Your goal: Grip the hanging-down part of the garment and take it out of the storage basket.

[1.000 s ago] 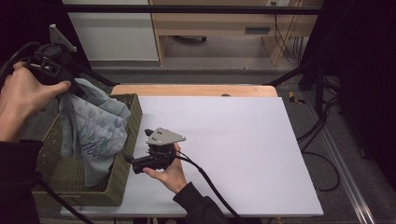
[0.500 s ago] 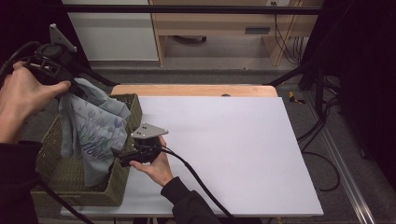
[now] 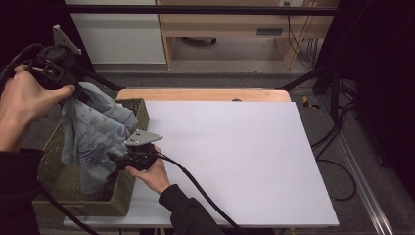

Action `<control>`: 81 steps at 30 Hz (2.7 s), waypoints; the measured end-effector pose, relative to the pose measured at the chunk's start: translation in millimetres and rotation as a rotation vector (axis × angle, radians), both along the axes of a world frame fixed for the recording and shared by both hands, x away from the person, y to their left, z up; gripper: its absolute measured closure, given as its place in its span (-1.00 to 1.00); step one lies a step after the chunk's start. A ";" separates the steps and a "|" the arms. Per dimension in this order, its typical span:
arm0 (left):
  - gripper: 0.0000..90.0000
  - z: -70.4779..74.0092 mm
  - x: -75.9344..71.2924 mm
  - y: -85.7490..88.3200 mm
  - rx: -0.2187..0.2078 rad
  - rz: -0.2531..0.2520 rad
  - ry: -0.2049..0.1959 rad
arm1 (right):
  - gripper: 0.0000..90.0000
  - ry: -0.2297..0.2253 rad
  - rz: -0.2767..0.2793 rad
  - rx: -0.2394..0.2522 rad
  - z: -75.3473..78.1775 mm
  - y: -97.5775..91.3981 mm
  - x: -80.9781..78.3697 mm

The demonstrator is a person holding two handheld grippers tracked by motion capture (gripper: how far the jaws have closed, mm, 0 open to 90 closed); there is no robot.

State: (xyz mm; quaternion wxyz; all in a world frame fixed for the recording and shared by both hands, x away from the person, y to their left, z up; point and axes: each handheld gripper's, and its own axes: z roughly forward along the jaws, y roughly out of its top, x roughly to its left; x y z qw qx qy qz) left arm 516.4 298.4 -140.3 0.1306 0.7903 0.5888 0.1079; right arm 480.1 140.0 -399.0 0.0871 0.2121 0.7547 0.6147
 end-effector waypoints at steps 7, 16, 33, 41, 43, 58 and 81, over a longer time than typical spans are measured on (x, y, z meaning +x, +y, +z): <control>0.88 0.9 -0.9 1.9 -0.001 0.003 -0.006 | 0.83 0.002 -0.004 0.003 3.8 -3.3 -0.6; 0.88 2.6 -2.8 4.4 0.004 0.011 -0.016 | 0.90 0.002 0.012 -0.003 13.3 -23.5 -0.5; 0.88 3.2 -6.4 7.6 -0.013 0.007 -0.026 | 0.92 -0.055 -0.002 -0.008 44.6 -83.9 -10.2; 0.88 0.5 -5.7 6.4 -0.016 0.008 -0.022 | 0.92 -0.082 -0.030 0.003 64.1 -107.0 -14.0; 0.88 0.1 -4.9 5.0 -0.021 0.005 -0.021 | 0.92 -0.100 -0.046 0.008 74.4 -116.3 -15.0; 0.87 -0.8 -3.2 -6.0 -0.032 -0.024 -0.019 | 0.92 -0.180 -0.113 0.064 114.4 -147.7 -20.7; 0.87 -9.8 -0.4 -25.3 -0.012 -0.065 -0.008 | 0.36 -0.047 -0.088 -0.065 37.6 -125.2 -18.0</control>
